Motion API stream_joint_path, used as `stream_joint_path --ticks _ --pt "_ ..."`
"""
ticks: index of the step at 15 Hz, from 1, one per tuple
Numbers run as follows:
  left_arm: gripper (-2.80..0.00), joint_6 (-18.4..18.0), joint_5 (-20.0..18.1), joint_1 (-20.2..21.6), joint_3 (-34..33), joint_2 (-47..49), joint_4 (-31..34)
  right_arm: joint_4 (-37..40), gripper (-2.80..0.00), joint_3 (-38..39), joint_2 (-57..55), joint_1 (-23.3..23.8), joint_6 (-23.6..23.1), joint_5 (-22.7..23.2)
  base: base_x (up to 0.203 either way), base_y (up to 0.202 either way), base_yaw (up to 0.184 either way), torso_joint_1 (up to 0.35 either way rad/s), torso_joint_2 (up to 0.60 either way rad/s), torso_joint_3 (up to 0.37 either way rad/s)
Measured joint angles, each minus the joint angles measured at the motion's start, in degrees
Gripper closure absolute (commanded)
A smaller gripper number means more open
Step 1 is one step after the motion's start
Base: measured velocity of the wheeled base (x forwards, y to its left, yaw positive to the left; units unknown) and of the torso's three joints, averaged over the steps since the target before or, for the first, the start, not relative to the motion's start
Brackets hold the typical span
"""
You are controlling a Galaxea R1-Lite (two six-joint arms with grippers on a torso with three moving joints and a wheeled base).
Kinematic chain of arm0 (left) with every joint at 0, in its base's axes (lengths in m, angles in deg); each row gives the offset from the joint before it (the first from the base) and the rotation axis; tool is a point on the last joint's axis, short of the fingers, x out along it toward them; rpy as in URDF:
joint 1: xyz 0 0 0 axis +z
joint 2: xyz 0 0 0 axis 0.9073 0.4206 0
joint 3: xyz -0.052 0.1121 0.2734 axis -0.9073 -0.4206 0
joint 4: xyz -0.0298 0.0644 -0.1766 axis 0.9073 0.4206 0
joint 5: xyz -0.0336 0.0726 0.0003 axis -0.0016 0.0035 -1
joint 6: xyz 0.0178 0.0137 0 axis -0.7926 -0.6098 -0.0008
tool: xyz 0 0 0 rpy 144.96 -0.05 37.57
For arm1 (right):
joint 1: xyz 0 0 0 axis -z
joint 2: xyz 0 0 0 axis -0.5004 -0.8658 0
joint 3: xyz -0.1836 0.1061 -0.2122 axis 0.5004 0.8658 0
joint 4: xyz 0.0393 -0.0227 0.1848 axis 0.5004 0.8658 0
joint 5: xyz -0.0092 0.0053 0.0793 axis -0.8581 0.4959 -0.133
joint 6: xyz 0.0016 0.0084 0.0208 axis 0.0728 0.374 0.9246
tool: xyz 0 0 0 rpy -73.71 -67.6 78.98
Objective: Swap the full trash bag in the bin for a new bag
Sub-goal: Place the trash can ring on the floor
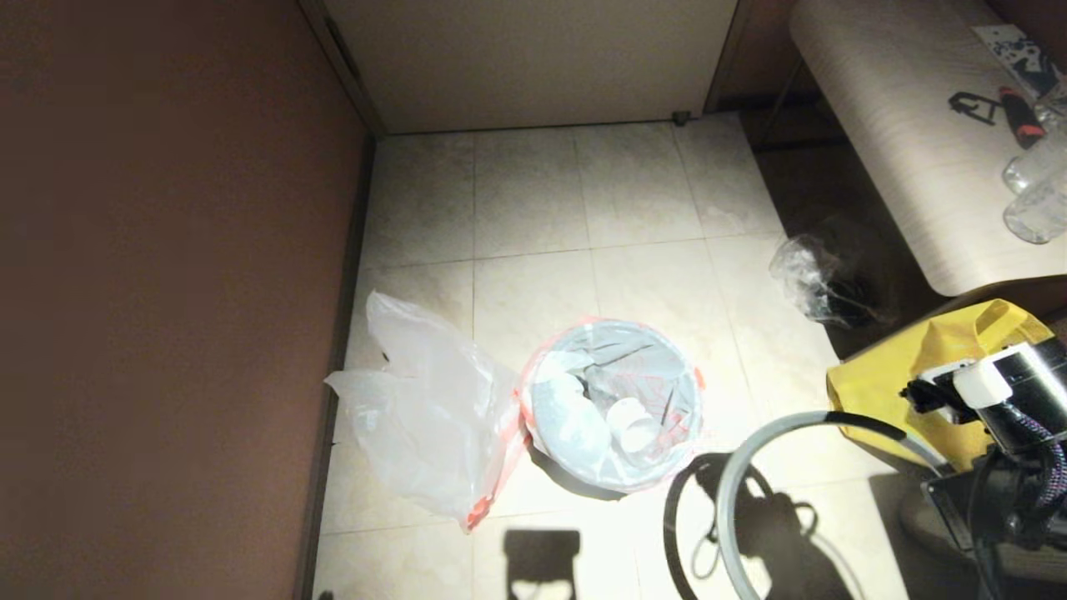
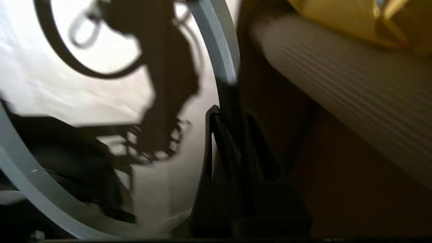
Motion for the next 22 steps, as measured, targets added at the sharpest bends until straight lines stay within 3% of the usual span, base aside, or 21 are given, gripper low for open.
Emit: stream_joint_path --ticks 5,10,14,16,19,22 --pt "0.00 0.0 0.0 0.0 0.0 0.0 0.0 -7.3 0.00 3.2 -9.0 7.3 -3.2 1.7 0.000 0.000 0.000 0.000 0.00 0.000" --pt "0.00 0.0 0.0 0.0 0.0 0.0 0.0 -27.4 0.00 1.1 -31.0 11.9 -7.8 3.7 0.000 0.000 0.000 0.000 0.00 0.000" --pt "0.00 0.0 0.0 0.0 0.0 0.0 0.0 -39.4 0.00 -11.0 -48.1 16.7 -11.4 8.6 0.000 0.000 0.000 0.000 0.00 0.000" --pt "0.00 0.0 0.0 0.0 0.0 0.0 0.0 -40.2 0.00 -18.2 -55.3 19.4 -13.8 10.5 0.000 0.000 0.000 0.000 0.00 0.000" --pt "0.00 0.0 0.0 0.0 0.0 0.0 0.0 -40.5 0.00 -27.5 -64.2 22.9 -18.4 17.2 0.000 0.000 0.000 0.000 0.00 0.000" --pt "0.00 0.0 0.0 0.0 0.0 0.0 0.0 -38.1 0.00 -34.2 -70.3 23.7 -20.0 19.1 0.000 0.000 0.000 0.000 0.00 0.000"
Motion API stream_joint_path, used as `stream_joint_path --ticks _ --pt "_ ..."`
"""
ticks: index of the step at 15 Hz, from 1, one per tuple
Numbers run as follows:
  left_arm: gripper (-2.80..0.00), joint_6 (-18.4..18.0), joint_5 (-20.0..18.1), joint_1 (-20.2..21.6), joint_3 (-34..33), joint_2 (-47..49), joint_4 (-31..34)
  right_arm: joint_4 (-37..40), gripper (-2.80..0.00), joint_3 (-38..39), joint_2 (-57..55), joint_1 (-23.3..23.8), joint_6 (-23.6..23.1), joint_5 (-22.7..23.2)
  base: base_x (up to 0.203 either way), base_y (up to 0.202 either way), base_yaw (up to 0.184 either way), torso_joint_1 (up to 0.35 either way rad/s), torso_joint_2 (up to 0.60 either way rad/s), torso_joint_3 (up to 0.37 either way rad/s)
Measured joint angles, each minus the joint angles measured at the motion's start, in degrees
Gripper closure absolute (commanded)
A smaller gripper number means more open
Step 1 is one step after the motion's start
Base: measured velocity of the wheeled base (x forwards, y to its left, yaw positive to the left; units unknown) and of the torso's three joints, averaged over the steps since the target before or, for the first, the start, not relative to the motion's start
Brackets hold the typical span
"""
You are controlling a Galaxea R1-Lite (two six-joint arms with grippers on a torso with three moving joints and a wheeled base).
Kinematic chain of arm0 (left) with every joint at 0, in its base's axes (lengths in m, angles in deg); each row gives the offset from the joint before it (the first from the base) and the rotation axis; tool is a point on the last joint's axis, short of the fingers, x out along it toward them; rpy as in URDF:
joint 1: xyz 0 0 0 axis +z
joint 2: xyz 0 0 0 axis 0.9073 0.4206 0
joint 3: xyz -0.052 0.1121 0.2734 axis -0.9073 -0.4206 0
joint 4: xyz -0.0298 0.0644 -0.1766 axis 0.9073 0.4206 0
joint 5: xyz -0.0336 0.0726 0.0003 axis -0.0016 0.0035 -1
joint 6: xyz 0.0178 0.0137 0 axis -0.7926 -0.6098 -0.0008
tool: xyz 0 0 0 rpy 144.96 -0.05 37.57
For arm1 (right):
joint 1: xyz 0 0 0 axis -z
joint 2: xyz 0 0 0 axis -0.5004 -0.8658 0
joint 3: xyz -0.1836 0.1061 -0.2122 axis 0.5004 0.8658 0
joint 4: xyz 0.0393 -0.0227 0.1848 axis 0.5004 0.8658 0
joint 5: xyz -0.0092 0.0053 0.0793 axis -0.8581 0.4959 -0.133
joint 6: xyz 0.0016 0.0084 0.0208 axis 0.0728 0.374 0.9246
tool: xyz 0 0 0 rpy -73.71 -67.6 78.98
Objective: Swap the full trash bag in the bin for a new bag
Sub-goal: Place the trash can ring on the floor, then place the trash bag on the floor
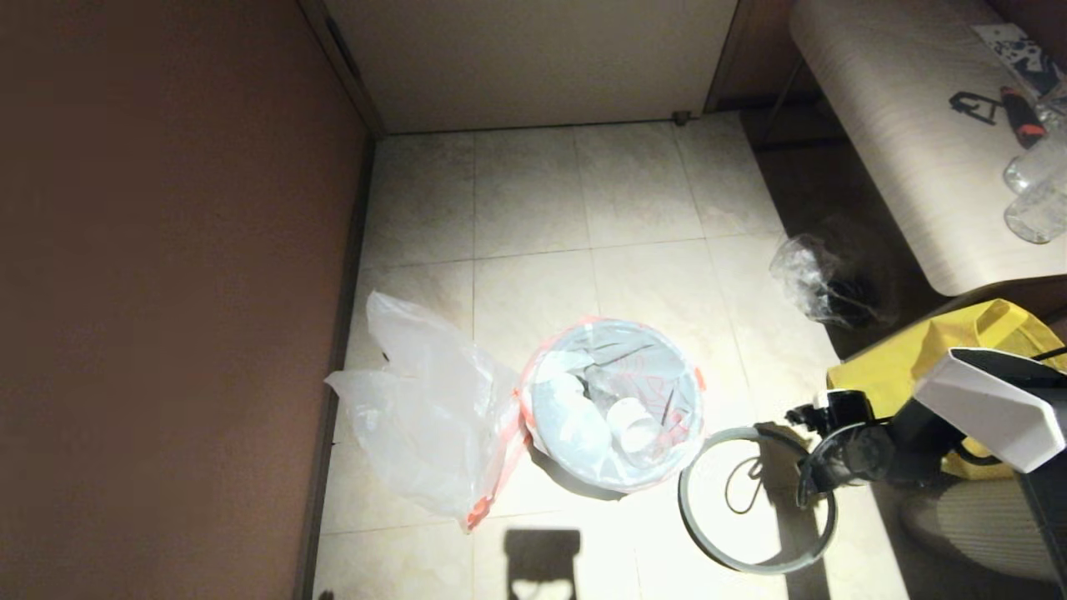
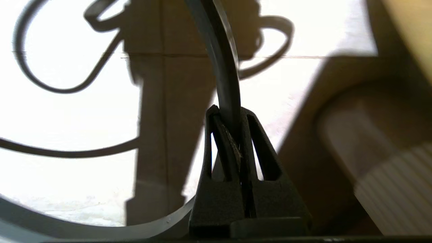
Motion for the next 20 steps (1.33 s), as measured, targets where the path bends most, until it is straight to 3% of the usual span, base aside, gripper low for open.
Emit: stream_joint_path --ticks 1,2,5,9,10,11,16,20 --pt "0.00 0.0 0.0 0.0 0.0 0.0 0.0 0.8 -0.04 -2.0 -1.6 0.1 -0.1 0.5 0.000 0.000 0.000 0.000 0.00 0.000" --pt "0.00 0.0 0.0 0.0 0.0 0.0 0.0 1.5 -2.80 -3.5 -3.2 0.3 -0.3 1.1 0.000 0.000 0.000 0.000 0.00 0.000" --pt "0.00 0.0 0.0 0.0 0.0 0.0 0.0 1.8 -2.80 -4.1 -5.0 0.8 -0.1 1.8 0.000 0.000 0.000 0.000 0.00 0.000" --pt "0.00 0.0 0.0 0.0 0.0 0.0 0.0 1.0 -2.80 3.8 0.2 -0.7 2.3 2.4 0.000 0.000 0.000 0.000 0.00 0.000" --pt "0.00 0.0 0.0 0.0 0.0 0.0 0.0 0.9 -1.83 7.0 3.0 -2.1 4.1 2.4 0.000 0.000 0.000 0.000 0.00 0.000" --pt "0.00 0.0 0.0 0.0 0.0 0.0 0.0 0.6 0.00 10.5 5.9 -3.5 6.2 2.4 0.000 0.000 0.000 0.000 0.00 0.000" --pt "0.00 0.0 0.0 0.0 0.0 0.0 0.0 -2.3 0.00 23.5 18.7 -10.0 21.4 3.2 0.000 0.000 0.000 0.000 0.00 0.000" --pt "0.00 0.0 0.0 0.0 0.0 0.0 0.0 -2.2 0.00 22.9 27.3 -13.9 25.3 7.0 0.000 0.000 0.000 0.000 0.00 0.000"
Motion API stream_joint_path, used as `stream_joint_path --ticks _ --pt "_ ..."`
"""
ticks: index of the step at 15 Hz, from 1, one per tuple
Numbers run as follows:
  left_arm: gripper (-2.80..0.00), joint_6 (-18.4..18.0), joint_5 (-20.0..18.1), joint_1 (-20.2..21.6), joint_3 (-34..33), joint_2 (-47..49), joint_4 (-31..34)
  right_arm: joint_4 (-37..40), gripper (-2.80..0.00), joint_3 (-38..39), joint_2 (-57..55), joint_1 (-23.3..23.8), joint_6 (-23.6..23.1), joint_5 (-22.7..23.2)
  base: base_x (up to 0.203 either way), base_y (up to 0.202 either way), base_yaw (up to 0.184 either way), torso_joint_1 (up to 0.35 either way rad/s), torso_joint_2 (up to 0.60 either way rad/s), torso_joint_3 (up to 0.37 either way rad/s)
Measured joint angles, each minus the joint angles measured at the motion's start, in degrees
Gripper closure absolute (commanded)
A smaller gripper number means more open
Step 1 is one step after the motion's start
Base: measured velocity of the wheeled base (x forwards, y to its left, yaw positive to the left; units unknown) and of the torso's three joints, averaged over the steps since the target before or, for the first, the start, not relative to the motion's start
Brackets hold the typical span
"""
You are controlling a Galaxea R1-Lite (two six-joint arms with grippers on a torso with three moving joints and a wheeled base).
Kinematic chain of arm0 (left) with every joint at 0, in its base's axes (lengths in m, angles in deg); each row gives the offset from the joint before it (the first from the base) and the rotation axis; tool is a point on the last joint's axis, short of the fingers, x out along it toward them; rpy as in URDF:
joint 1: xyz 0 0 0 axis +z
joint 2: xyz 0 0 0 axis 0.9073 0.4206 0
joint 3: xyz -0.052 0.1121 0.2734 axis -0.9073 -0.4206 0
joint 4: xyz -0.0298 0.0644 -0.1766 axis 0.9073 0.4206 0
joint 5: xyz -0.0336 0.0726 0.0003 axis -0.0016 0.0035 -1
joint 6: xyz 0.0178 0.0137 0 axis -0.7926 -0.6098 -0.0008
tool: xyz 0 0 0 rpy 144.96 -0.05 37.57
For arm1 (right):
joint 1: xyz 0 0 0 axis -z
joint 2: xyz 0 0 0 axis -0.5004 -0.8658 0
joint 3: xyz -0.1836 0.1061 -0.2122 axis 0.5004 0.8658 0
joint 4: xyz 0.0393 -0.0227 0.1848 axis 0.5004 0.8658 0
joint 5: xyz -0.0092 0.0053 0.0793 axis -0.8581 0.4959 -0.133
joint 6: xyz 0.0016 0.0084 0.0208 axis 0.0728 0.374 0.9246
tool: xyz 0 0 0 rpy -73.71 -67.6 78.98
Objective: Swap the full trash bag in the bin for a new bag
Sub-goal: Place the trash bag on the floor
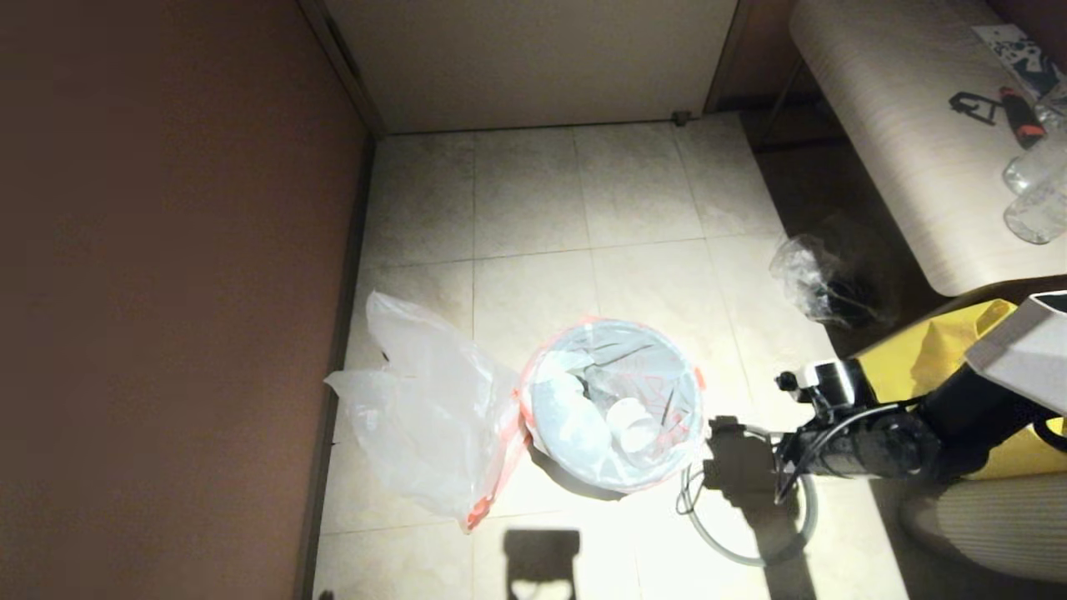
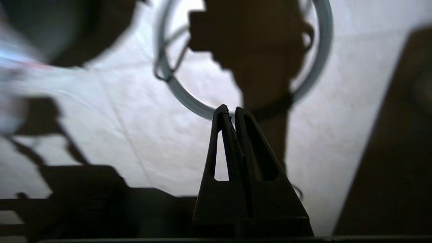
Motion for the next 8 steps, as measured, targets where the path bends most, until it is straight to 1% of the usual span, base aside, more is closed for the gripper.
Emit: stream_joint_path --ticks 4,7,8 --pt "0.00 0.0 0.0 0.0 0.0 0.0 0.0 3.3 0.00 -8.6 3.7 -1.7 -1.9 0.8 0.000 0.000 0.000 0.000 0.00 0.000" --pt "0.00 0.0 0.0 0.0 0.0 0.0 0.0 3.8 0.00 -12.4 4.1 -2.9 -3.0 1.6 0.000 0.000 0.000 0.000 0.00 0.000" --pt "0.00 0.0 0.0 0.0 0.0 0.0 0.0 3.9 -0.76 -13.1 4.1 -3.5 -3.2 1.6 0.000 0.000 0.000 0.000 0.00 0.000"
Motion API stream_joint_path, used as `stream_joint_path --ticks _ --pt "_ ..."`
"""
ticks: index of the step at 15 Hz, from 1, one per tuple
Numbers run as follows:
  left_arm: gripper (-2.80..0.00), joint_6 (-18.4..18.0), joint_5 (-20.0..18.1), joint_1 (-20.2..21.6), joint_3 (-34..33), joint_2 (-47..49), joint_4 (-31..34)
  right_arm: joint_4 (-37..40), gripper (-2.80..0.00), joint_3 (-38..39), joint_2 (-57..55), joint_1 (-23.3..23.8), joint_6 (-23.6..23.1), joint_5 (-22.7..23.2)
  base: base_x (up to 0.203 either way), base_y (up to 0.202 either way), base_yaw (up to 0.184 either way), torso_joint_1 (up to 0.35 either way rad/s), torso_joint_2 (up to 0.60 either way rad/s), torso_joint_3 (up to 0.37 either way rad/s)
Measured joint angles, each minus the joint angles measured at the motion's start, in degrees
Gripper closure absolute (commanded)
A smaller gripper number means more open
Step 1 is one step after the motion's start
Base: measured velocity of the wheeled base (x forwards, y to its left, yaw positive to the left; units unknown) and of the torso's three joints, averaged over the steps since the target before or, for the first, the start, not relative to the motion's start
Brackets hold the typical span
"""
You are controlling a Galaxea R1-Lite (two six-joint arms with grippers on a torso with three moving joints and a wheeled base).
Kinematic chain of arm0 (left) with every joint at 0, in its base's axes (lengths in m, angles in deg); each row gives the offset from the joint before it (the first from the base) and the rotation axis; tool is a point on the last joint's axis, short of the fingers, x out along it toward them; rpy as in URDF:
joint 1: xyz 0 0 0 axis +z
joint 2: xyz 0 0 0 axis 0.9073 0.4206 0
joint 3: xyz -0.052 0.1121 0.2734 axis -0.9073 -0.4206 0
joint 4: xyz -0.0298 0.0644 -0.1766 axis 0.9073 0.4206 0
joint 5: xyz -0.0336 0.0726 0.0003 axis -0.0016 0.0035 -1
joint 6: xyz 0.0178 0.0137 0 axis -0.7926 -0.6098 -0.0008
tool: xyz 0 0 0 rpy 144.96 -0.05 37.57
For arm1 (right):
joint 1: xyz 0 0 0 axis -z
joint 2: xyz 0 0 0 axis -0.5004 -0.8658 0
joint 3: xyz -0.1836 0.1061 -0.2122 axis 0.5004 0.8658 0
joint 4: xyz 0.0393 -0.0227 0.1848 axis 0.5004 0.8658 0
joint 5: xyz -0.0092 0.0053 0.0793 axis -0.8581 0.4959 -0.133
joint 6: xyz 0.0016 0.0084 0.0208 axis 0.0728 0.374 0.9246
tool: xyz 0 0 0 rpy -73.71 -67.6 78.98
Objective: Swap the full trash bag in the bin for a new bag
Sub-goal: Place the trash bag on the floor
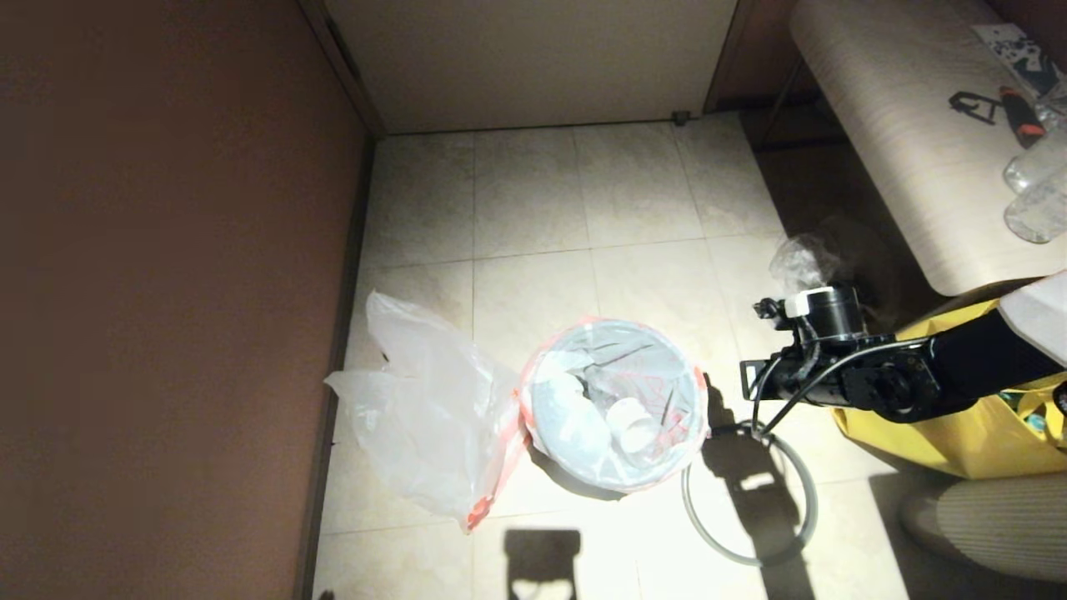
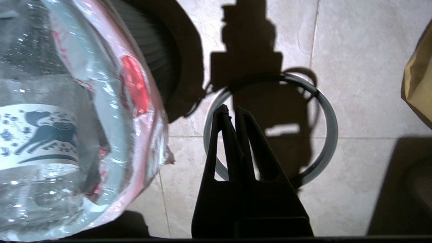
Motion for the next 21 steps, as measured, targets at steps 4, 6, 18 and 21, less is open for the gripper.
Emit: stream_joint_path --ticks 4,6,18,21 --pt "0.00 0.0 0.0 0.0 0.0 0.0 0.0 -0.1 -2.80 -2.0 -0.7 -2.3 -1.9 -0.5 0.000 0.000 0.000 0.000 0.00 0.000" --pt "0.00 0.0 0.0 0.0 0.0 0.0 0.0 -0.2 -2.80 -3.7 -2.0 -2.8 -3.1 -1.4 0.000 0.000 0.000 0.000 0.00 0.000" --pt "0.00 0.0 0.0 0.0 0.0 0.0 0.0 -0.5 -2.80 -6.4 -6.5 -3.0 -4.8 -3.7 0.000 0.000 0.000 0.000 0.00 0.000" --pt "0.00 0.0 0.0 0.0 0.0 0.0 0.0 -0.7 -2.80 -7.2 -7.8 -3.0 -4.9 -4.4 0.000 0.000 0.000 0.000 0.00 0.000"
